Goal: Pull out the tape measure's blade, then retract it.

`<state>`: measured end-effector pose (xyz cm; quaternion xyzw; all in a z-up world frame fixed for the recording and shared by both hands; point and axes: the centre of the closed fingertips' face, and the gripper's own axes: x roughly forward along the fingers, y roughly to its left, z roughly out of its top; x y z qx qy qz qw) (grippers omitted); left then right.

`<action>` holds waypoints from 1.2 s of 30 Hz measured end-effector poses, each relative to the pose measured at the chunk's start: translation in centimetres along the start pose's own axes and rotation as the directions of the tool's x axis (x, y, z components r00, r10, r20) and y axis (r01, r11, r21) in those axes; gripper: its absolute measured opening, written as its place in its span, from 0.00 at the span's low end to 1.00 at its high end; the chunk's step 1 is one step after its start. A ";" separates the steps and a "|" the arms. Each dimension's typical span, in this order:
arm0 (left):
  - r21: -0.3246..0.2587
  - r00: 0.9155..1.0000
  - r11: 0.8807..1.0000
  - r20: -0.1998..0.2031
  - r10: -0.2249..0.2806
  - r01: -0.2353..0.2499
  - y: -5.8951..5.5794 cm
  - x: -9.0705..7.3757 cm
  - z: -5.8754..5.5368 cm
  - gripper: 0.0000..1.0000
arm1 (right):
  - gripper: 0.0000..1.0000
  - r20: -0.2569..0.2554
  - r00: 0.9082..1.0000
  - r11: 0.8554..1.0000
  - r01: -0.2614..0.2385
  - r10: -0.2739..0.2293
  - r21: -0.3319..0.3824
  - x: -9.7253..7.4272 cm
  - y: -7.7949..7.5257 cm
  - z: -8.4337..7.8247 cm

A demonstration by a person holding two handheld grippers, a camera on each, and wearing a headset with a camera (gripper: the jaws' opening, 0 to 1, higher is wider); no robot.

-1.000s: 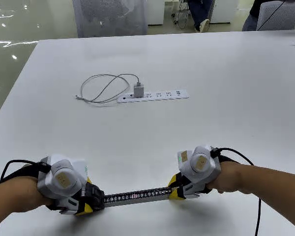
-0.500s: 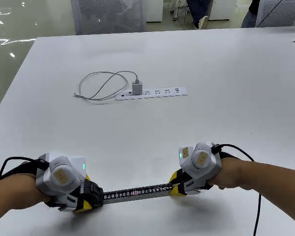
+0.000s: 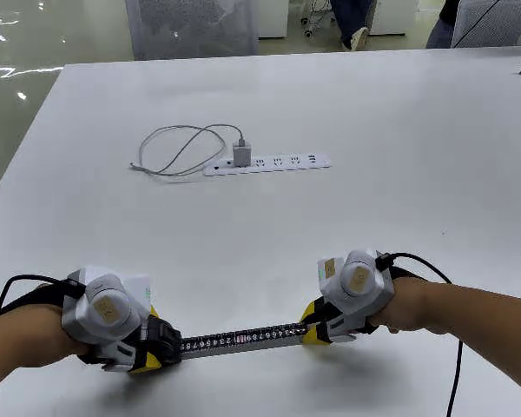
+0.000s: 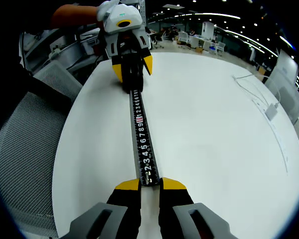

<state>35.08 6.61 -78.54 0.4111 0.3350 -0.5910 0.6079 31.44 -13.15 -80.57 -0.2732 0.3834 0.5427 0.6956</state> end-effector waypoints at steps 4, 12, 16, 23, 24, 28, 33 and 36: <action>0.002 1.000 1.000 -0.001 0.001 -0.001 0.0 0.0 0.0 0.35 | 0.09 -0.004 1.000 1.000 0.001 -0.001 -0.003 -0.1 0.0 -0.1; 0.003 1.000 1.000 -0.001 0.002 -0.002 0.0 0.0 0.0 0.35 | 0.09 -0.010 1.000 1.000 0.003 -0.003 0.002 -0.4 0.0 -0.6; 0.002 1.000 1.000 0.000 0.003 -0.003 0.0 0.0 0.0 0.35 | 0.09 -0.010 1.000 1.000 0.003 -0.003 0.005 -0.5 -0.1 -0.8; 0.001 1.000 1.000 -0.001 0.002 -0.002 0.0 0.0 0.0 0.35 | 0.09 -0.006 1.000 1.000 0.000 0.000 0.006 -0.6 0.0 -0.9; 0.001 1.000 1.000 -0.001 0.002 -0.002 0.0 0.0 0.0 0.35 | 0.09 -0.007 1.000 1.000 0.000 0.000 0.006 -0.6 0.0 -0.9; 0.001 1.000 1.000 -0.001 0.001 -0.001 0.0 0.0 0.0 0.35 | 0.09 -0.007 1.000 1.000 -0.001 0.001 0.004 -0.7 -0.1 -1.1; 0.000 1.000 1.000 0.000 0.002 -0.002 0.0 0.0 0.0 0.35 | 0.09 -0.010 1.000 1.000 -0.002 0.003 0.006 -0.9 -0.1 -1.3; 0.001 1.000 1.000 -0.001 0.003 -0.003 0.0 0.0 0.0 0.35 | 0.09 -0.012 1.000 1.000 -0.002 0.002 0.007 -1.0 -0.2 -1.5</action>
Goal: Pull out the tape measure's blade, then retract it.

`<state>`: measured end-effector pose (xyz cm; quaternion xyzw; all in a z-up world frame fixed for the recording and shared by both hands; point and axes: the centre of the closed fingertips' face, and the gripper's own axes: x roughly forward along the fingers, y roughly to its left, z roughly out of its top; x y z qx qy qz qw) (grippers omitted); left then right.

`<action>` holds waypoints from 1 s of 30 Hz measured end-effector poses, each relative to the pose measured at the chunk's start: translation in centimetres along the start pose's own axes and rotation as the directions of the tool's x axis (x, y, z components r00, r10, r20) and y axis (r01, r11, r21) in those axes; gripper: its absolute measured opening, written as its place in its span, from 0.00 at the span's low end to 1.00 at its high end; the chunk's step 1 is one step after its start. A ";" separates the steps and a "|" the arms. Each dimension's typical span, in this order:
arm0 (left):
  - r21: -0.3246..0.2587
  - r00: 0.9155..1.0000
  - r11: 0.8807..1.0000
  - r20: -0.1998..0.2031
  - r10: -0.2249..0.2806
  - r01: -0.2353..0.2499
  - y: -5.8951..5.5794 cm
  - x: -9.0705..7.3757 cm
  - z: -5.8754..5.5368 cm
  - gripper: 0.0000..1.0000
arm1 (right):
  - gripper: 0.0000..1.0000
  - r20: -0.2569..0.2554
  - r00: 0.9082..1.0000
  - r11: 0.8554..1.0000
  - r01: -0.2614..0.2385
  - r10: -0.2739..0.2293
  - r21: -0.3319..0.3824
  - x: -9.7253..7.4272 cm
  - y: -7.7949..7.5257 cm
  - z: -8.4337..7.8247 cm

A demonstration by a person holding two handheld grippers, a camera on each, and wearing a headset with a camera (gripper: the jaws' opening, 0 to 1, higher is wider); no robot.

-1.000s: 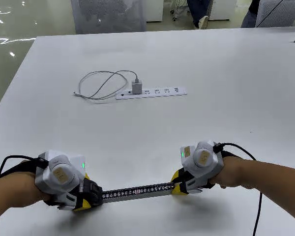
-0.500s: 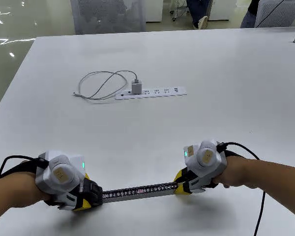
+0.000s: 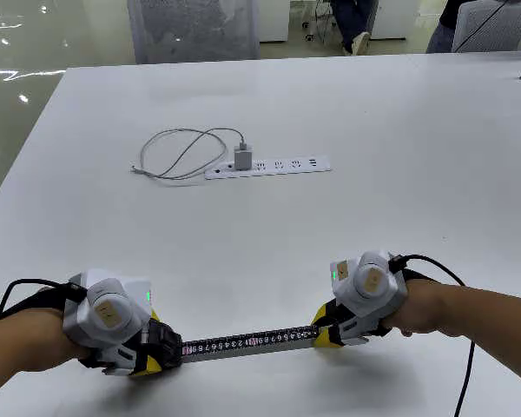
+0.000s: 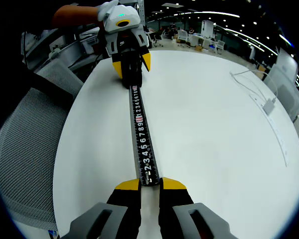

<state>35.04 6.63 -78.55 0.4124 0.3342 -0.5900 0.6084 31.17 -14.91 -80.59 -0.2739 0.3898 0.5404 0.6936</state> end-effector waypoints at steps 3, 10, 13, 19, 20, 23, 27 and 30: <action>0.003 1.000 1.000 -0.003 0.002 -0.002 0.0 0.0 0.0 0.35 | 0.09 0.000 1.000 1.000 0.004 -0.004 -0.003 -0.1 0.0 -0.1; 0.003 1.000 1.000 -0.004 0.000 0.000 0.0 0.0 0.0 0.35 | 0.09 -0.006 1.000 1.000 0.007 -0.007 0.001 -0.3 0.0 -0.5; 0.002 1.000 1.000 -0.003 -0.001 0.001 0.0 0.0 0.0 0.35 | 0.09 -0.008 1.000 1.000 0.007 -0.007 0.002 -0.4 -0.1 -0.7; 0.002 1.000 1.000 -0.002 -0.001 0.001 0.0 0.0 0.0 0.35 | 0.09 -0.007 1.000 1.000 0.009 -0.009 0.008 -0.6 -0.2 -0.9; 0.003 1.000 1.000 -0.003 -0.001 0.002 0.0 0.0 0.0 0.35 | 0.09 -0.007 1.000 1.000 0.009 -0.009 0.009 -0.7 -0.2 -1.0; 0.002 1.000 1.000 -0.001 -0.003 0.003 0.0 0.0 0.0 0.35 | 0.09 -0.009 1.000 1.000 0.010 -0.009 0.012 -0.8 -0.2 -1.1; 0.003 1.000 1.000 -0.002 -0.003 0.003 0.0 0.0 0.0 0.35 | 0.09 -0.015 1.000 1.000 0.008 -0.008 0.011 -0.9 -0.2 -1.4; 0.003 1.000 1.000 -0.001 -0.002 0.002 0.0 0.0 0.0 0.35 | 0.09 -0.017 1.000 1.000 0.009 -0.009 0.013 -1.0 -0.2 -1.5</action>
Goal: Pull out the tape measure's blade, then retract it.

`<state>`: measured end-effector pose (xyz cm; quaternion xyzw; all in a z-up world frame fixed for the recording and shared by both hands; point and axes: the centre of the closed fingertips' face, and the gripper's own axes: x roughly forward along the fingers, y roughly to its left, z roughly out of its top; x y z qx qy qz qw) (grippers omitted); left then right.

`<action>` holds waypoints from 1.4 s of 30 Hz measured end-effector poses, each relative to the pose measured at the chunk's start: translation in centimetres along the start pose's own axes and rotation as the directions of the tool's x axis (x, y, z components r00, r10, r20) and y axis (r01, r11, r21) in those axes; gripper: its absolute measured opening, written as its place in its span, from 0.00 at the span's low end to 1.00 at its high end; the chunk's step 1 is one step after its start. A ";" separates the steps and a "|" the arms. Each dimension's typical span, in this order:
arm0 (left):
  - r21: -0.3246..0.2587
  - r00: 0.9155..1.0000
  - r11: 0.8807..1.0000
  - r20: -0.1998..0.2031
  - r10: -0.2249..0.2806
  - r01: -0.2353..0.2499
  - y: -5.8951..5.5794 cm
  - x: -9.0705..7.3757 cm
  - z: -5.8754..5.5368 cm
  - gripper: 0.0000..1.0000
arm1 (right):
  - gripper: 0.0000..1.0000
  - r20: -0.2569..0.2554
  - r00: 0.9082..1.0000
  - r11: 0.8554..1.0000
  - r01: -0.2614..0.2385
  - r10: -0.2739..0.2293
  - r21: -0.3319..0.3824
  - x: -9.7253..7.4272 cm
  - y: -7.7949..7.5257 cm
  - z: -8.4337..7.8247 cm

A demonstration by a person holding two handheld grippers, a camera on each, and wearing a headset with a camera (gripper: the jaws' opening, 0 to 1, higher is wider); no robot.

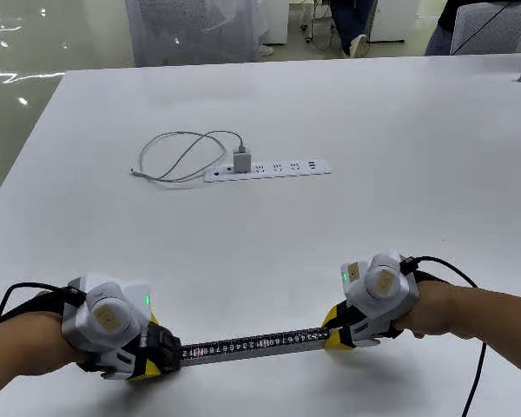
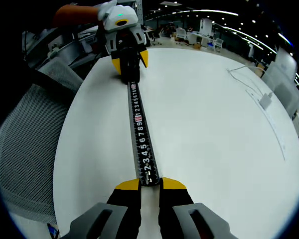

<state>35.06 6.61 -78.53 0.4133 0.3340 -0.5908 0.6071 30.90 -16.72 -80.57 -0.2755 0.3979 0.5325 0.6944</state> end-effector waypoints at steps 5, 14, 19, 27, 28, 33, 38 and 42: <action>-0.001 1.000 1.000 0.000 0.000 0.000 0.0 0.0 0.0 0.35 | 0.08 -0.001 1.000 1.000 0.000 0.000 0.004 -0.2 -0.1 -0.2; -0.002 1.000 1.000 0.002 0.001 -0.001 0.0 0.0 0.0 0.35 | 0.08 -0.006 1.000 1.000 0.004 -0.004 0.012 -0.5 -0.2 -0.7; -0.002 1.000 1.000 0.001 0.000 0.000 0.0 0.0 0.0 0.35 | 0.08 -0.005 1.000 1.000 0.006 -0.006 0.018 -0.6 -0.3 -0.9; -0.002 1.000 1.000 0.002 0.003 -0.003 0.0 0.0 0.0 0.35 | 0.09 -0.009 1.000 1.000 0.006 -0.005 0.020 -0.8 -0.3 -1.2; -0.003 1.000 1.000 0.002 0.002 -0.002 0.0 0.0 0.0 0.35 | 0.09 -0.009 1.000 1.000 0.006 -0.005 0.019 -0.8 -0.3 -1.1; -0.002 1.000 1.000 0.003 0.002 -0.002 0.0 0.0 0.0 0.35 | 0.09 -0.007 1.000 1.000 0.005 -0.004 0.028 -0.8 -0.3 -1.2; -0.017 1.000 1.000 0.008 0.005 -0.005 0.2 0.1 0.1 0.35 | 0.09 -0.022 1.000 1.000 0.000 0.000 0.004 -0.7 -0.2 -1.1; 0.000 1.000 1.000 0.001 0.000 0.000 0.1 0.1 0.1 0.35 | 0.10 -0.039 0.999 1.000 -0.011 0.011 -0.020 -0.7 -0.3 -1.1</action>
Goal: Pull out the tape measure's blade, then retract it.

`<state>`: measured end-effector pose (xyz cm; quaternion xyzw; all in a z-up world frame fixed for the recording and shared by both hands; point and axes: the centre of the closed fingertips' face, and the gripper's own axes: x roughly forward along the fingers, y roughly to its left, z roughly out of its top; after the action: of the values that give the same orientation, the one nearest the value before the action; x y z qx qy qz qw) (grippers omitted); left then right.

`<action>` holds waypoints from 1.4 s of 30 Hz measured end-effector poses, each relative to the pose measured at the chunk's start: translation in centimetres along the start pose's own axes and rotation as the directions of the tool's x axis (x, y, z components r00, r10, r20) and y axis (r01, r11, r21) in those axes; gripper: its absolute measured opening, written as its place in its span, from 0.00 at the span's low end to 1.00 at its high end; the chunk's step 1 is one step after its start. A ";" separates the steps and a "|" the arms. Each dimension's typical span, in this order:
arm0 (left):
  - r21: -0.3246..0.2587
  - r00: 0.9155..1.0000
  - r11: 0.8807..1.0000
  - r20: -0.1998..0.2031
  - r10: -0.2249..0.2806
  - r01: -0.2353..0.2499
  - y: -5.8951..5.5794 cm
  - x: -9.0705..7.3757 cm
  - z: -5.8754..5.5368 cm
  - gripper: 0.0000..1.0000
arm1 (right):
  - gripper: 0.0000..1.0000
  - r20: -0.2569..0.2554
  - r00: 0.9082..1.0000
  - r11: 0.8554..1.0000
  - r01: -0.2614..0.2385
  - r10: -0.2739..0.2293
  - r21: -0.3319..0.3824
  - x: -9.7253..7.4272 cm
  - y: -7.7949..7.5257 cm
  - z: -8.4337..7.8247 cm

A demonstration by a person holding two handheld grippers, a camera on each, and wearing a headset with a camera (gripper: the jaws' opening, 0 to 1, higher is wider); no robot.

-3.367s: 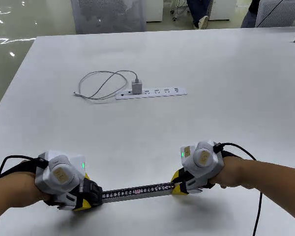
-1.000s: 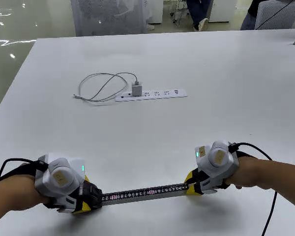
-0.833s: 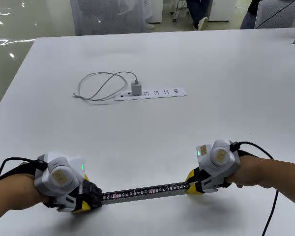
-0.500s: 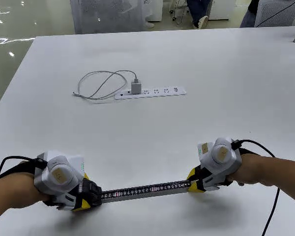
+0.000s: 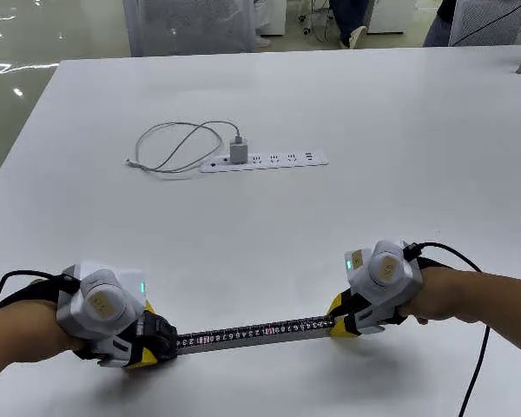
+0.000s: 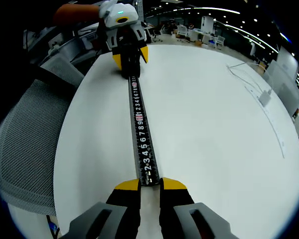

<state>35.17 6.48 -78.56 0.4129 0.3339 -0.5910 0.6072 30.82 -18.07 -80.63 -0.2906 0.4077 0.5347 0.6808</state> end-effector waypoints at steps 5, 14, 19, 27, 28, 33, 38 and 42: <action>0.007 1.000 1.000 0.001 0.002 -0.002 -0.1 -0.1 0.0 0.35 | 0.11 -0.027 1.000 1.000 -0.004 0.004 -0.008 0.0 0.0 0.0; -0.032 1.000 0.999 -0.001 0.003 -0.003 0.1 -0.1 -0.2 0.37 | 0.13 -0.047 0.999 1.000 -0.013 0.013 0.010 -0.1 0.2 0.2; -0.065 1.000 0.998 -0.017 -0.016 0.015 -0.3 -0.2 -0.7 0.47 | 0.14 -0.069 0.997 1.000 -0.019 0.018 -0.010 0.0 0.3 0.2; -0.114 1.000 0.993 0.016 -0.015 0.016 -0.2 -0.8 -0.4 0.62 | 0.26 -0.076 0.997 0.999 -0.001 -0.001 -0.033 -0.1 0.2 0.1; -0.130 1.000 0.991 0.023 -0.007 0.010 -0.1 -0.9 -0.3 0.66 | 0.26 -0.072 0.997 1.000 -0.001 -0.001 -0.027 -0.1 0.3 0.1; -0.168 0.999 0.986 0.048 -0.012 0.020 -0.2 -1.2 -0.2 0.77 | 0.31 -0.056 0.998 1.000 0.022 -0.023 -0.020 -0.5 0.2 0.4; -0.214 0.996 0.976 0.090 -0.016 0.035 -0.3 -1.5 0.4 0.91 | 0.45 -0.049 0.998 1.000 0.028 -0.029 -0.010 -0.6 0.5 0.5; -0.220 0.994 0.975 0.104 0.014 0.009 -0.1 -1.8 0.5 0.99 | 0.52 -0.035 0.999 0.999 0.039 -0.039 0.013 -0.9 0.7 0.6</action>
<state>34.90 6.82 -76.72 0.3119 0.3643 -0.5706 0.6667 30.24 -17.82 -79.50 -0.3031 0.4174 0.5133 0.6859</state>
